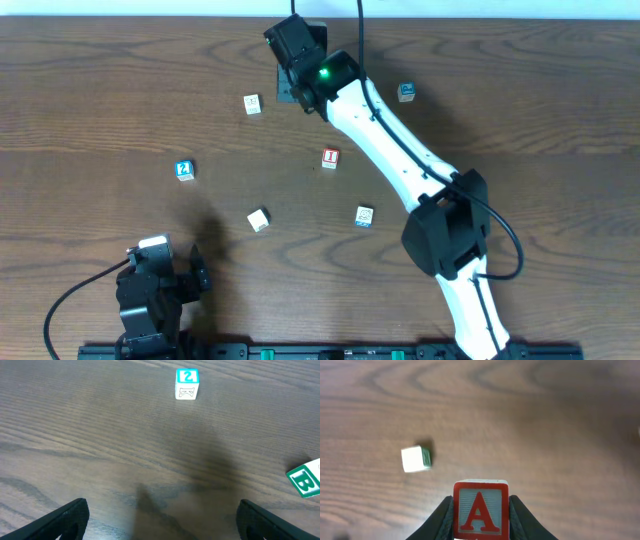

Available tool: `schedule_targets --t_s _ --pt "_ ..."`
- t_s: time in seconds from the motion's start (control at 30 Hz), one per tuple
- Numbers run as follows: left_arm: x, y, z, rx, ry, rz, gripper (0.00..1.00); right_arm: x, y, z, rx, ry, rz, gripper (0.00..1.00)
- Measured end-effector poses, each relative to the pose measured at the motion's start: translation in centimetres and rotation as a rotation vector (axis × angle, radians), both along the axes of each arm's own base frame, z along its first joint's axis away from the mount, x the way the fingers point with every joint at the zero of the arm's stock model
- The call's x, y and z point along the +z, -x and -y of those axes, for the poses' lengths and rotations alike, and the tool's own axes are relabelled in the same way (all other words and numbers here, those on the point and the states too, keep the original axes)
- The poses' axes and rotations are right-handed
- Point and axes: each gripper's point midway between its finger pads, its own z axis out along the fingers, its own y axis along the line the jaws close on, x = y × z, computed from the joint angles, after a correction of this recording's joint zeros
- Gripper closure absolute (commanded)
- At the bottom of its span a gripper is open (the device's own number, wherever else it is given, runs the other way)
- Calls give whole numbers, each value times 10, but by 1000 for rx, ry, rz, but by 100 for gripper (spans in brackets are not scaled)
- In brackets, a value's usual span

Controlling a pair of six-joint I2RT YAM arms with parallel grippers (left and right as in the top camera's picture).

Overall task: Spell out Ai2
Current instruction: 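Lift the red 'A' block and carry it toward the 'I' block, then lower the 'A' block left of the 'I' block and release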

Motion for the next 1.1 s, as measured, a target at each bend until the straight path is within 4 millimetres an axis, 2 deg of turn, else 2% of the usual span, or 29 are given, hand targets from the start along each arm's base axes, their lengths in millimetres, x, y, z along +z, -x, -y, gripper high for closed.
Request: schedule_targets --t_s 0.17,0.4,0.77,0.9,1.1 --pt "0 0 0 0 0 0 5 -10 31 9 -124 69 -64 98" --pt "0 0 0 0 0 0 5 -8 39 -15 -151 33 -18 99" --pt "0 0 0 0 0 0 4 -82 64 -27 -30 5 -177 99" --pt "0 0 0 0 0 0 5 -97 74 -26 -14 6 -226 99" --pt "0 0 0 0 0 0 5 -103 81 -24 -7 15 -259 99"
